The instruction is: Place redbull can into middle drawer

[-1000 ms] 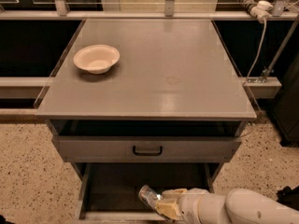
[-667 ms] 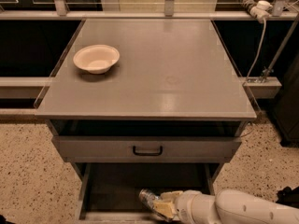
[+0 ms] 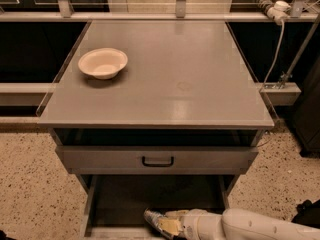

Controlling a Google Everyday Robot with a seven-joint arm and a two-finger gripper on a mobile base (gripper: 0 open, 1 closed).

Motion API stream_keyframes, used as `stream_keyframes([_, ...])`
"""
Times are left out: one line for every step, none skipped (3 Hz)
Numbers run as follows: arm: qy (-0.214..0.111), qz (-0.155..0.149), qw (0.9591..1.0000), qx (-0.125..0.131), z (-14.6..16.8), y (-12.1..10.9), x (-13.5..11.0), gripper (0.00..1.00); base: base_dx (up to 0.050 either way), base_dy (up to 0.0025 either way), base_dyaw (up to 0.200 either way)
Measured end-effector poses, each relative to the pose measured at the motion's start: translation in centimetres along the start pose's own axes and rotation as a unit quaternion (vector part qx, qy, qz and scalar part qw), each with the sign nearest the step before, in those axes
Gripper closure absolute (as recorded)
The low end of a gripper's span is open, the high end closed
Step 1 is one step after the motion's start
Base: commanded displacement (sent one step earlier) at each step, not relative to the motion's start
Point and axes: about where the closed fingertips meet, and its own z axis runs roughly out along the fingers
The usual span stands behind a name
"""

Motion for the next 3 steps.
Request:
stream_keyframes([0.0, 0.0, 1.0, 0.0, 0.0, 0.0, 0.0, 0.6, 0.0, 0.0, 0.0])
stream_keyframes([0.0, 0.0, 1.0, 0.0, 0.0, 0.0, 0.0, 0.37, 0.0, 0.0, 0.0])
stream_keyframes([0.0, 0.0, 1.0, 0.0, 0.0, 0.0, 0.0, 0.13, 0.0, 0.0, 0.0])
